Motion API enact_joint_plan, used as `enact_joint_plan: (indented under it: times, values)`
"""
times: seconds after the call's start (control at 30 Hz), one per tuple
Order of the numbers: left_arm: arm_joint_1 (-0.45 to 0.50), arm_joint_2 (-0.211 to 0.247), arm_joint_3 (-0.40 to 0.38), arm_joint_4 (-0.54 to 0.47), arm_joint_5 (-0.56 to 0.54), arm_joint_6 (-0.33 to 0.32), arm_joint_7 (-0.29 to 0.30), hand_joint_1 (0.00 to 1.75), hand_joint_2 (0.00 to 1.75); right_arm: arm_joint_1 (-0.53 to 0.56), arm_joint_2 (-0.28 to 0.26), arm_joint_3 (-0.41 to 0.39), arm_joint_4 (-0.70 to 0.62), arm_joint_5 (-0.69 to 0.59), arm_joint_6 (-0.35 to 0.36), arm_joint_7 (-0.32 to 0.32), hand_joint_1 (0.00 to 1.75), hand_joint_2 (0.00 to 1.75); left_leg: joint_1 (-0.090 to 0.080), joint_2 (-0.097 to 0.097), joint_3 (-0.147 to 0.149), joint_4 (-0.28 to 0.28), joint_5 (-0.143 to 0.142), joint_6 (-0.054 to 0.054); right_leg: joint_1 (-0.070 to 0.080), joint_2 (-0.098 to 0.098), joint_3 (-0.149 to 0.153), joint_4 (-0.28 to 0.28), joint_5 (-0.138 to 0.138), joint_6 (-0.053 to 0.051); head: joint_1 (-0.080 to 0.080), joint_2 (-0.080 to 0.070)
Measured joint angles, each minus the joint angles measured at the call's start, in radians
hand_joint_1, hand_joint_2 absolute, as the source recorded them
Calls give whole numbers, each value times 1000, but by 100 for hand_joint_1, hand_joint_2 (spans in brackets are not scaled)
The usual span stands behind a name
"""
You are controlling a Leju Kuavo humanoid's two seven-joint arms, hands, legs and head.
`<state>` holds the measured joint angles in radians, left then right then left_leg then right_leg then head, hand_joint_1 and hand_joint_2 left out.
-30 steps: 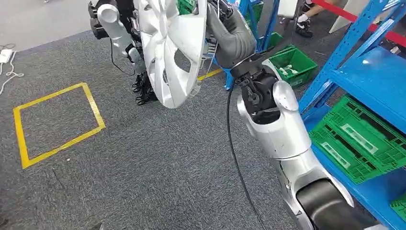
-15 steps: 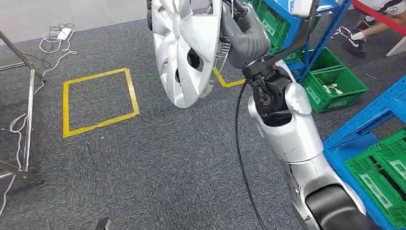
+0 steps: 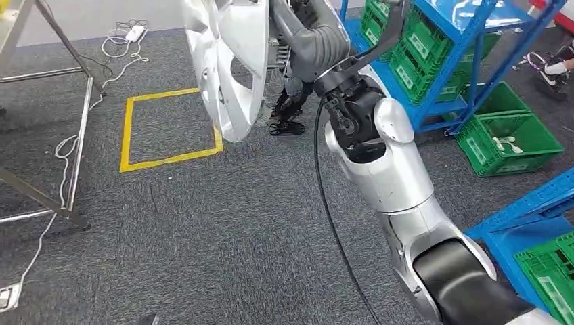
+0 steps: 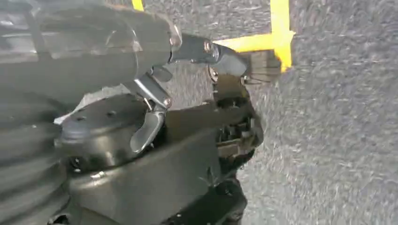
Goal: Take the parts from the cabinet and place them on the table.
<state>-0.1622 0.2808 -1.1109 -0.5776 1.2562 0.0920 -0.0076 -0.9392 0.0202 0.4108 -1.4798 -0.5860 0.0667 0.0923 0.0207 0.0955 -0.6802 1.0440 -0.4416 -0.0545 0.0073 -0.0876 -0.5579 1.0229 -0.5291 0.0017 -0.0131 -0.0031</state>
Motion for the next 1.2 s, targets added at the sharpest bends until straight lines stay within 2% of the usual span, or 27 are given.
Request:
enact_joint_plan:
  times: [0.03,0.1,0.13,0.17,0.23,0.3,0.33,0.4,0.43,0.47,0.5,0.6,0.63,0.67,0.7,0.77,0.8,0.83,0.87,0.93,0.97,1.0,1.03,1.07,1.13,1.17,1.2]
  values:
    - [1,-8,-1,18,0,-5,1,0,175,-2,4,4,5,0,2,-3,175,175,-3,-8,-2,3,-3,16,0,-4,3,-3,0,2,5,0]
    - [-1,-19,-1,55,-1,-12,1,0,175,-3,9,9,14,0,3,-4,175,175,-6,-26,-2,3,-5,28,-5,-19,10,-9,-2,6,12,0]
    - [-3,-23,-1,71,-1,-14,1,0,175,-4,10,10,19,0,3,-4,175,175,-4,-37,2,0,-3,36,-9,-15,9,-7,-11,14,12,0]
    - [-5,-32,-1,86,-1,-15,0,0,175,-4,10,10,25,0,4,-4,175,175,-3,-49,2,0,-3,41,-14,31,1,18,-35,16,16,0]
    - [-16,-44,-1,112,2,-13,-2,0,175,-2,8,9,32,-1,3,-5,175,175,-6,-74,2,0,-2,50,-13,76,-64,165,-112,13,30,0]
    - [-21,-58,-1,129,11,11,23,0,175,9,5,8,37,-5,2,-4,175,175,-14,-103,3,0,-1,55,-12,83,-134,303,-157,7,39,0]
    - [-21,-58,-1,129,13,32,47,0,175,16,4,8,39,-8,2,-4,175,175,-17,-118,4,0,-1,56,-11,86,-144,317,-147,1,41,0]
    - [-17,-48,-2,119,14,82,81,0,175,20,-1,7,45,-12,3,-3,175,175,-20,-150,8,0,0,57,-2,95,-107,215,-64,-18,46,0]
    - [-16,-40,-2,105,14,108,83,0,175,20,-2,5,45,-12,3,-3,175,175,-20,-166,11,0,0,57,4,109,-69,124,-11,-27,49,0]
    - [-14,-31,-2,86,10,133,91,0,175,20,-3,3,45,-11,3,-2,175,175,-18,-177,10,-2,1,56,7,152,-38,44,26,-36,52,0]
    - [-15,-23,-2,77,6,140,94,0,175,20,-5,2,45,-12,6,-1,175,175,-21,-192,6,1,4,52,2,169,-28,29,21,-40,44,0]
    - [-11,5,-2,60,3,128,94,0,175,21,-10,2,48,-12,13,-3,175,175,-10,-227,-3,-7,18,33,8,141,-21,14,18,-41,51,0]
    - [-6,10,-2,58,3,120,88,0,175,20,-10,2,48,-12,13,-3,175,175,-15,-236,-3,-13,22,26,2,125,-11,-7,25,-42,50,0]
    - [-2,12,-2,54,3,118,84,0,175,20,-8,3,48,-11,12,-2,175,175,-24,-147,-9,-1,6,29,1,110,-1,-26,35,-39,44,0]
    - [-3,17,-3,50,2,117,83,0,175,19,-8,3,47,-11,11,-2,175,175,-25,-91,-26,32,-24,23,3,101,2,-34,39,-44,31,0]
    - [-6,18,-4,42,0,109,81,0,175,18,-11,2,48,-11,7,-2,175,175,-9,-84,-91,175,-95,11,3,75,1,-35,40,-44,24,0]
    - [-5,18,-4,40,0,104,80,0,175,18,-11,2,49,-11,7,-2,175,175,-2,-88,-121,239,-115,4,1,60,1,-35,39,-44,20,0]
    - [-4,18,-5,39,0,103,80,0,175,18,-11,2,50,-11,5,-2,175,175,2,-90,-129,257,-112,-3,-1,49,1,-34,38,-43,15,0]
    - [-3,18,-6,36,0,103,80,0,175,18,-12,2,50,-11,2,-2,175,175,6,-90,-115,236,-91,-9,-3,38,2,-33,36,-39,11,0]
    - [-3,20,-6,35,0,103,78,0,175,18,-12,1,50,-11,1,-1,175,175,13,-73,-33,99,-17,-21,-8,18,2,-24,28,-27,7,0]
    - [-4,22,-6,35,-1,101,76,0,175,17,-12,1,50,-11,0,-1,175,175,15,-29,12,22,6,-26,-10,10,2,-14,20,-16,3,0]
    - [-6,22,-6,32,-2,99,74,0,175,16,-12,-1,49,-11,1,-1,175,175,-7,23,22,7,-16,-24,0,6,-4,-6,12,-6,-8,0]
    - [-6,25,-6,29,-4,98,73,0,175,15,-11,-5,50,-10,1,0,175,175,-3,5,19,4,-14,6,1,-1,-4,1,8,-3,-3,0]
    - [-5,26,-6,29,-9,93,73,0,175,15,-11,-7,50,-11,6,0,175,175,-5,-4,17,5,-16,20,3,-10,-1,0,8,-3,7,0]
    - [-5,30,-6,30,-10,76,72,0,175,16,-14,-11,53,-10,14,-3,175,175,-6,-31,17,4,-16,35,-3,-32,6,-3,2,4,10,0]
    - [-5,34,-7,30,-11,70,71,0,175,16,-15,-14,53,-10,15,-3,175,175,-5,-45,20,3,-14,41,-8,-13,5,7,-12,12,14,0]
    - [-7,34,-7,30,-11,66,68,0,175,16,-16,-15,53,-10,14,-4,175,175,-5,-57,20,3,-13,47,-12,34,-8,45,-42,13,18,0]
